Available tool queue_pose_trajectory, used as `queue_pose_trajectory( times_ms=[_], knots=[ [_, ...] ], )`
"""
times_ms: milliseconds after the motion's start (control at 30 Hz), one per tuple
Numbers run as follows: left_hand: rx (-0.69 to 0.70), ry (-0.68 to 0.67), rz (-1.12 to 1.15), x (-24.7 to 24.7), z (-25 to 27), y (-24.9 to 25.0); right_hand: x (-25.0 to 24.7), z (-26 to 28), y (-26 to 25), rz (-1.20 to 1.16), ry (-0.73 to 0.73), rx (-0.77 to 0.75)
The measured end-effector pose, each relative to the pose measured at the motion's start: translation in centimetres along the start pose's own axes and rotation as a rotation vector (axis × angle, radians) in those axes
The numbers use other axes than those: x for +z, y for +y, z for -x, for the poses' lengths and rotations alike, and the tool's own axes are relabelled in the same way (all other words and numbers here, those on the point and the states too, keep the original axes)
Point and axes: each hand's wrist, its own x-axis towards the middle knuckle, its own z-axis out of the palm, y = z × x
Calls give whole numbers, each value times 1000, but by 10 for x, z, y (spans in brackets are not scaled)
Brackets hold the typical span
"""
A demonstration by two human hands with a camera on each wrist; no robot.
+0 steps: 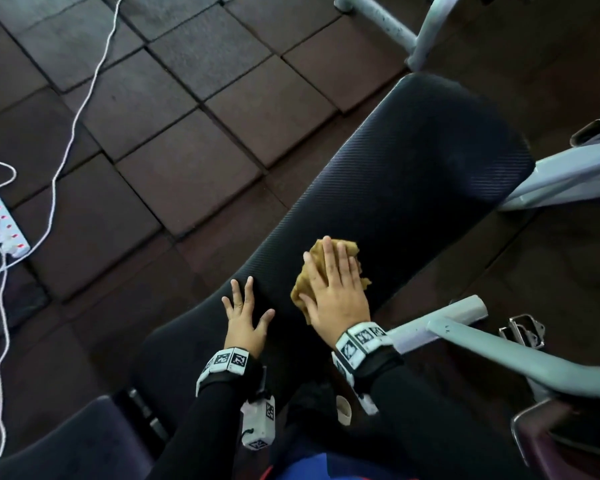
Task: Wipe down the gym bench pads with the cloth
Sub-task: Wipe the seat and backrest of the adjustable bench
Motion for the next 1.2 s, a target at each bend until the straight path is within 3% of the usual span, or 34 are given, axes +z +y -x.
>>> queue_pose_trajectory(
  times_ms=[200,333,467,567,700,900,1033,1200],
  knots=[
    [-18,17,-13,3,1,1,-3,51,52,19,53,13],
    [-7,39,-9,6,2,0,-19,23,81,-4,159,132],
    [7,57,-6,6,0,-2,-28,-24,66,-18,181,154],
    [18,64,-14,6,0,-3,-19,-31,38,-11,115,102],
    [23,62,-20,5,0,-3,10,11,12,13,64,-77],
    [23,56,-8,4,0,-3,20,66,36,51,20,-168],
    [23,51,4,5,0,-3,-6,35,69,22,144,-29],
    [31,48,1,5,-1,-6,-33,5,98,-218,271,205]
  ],
)
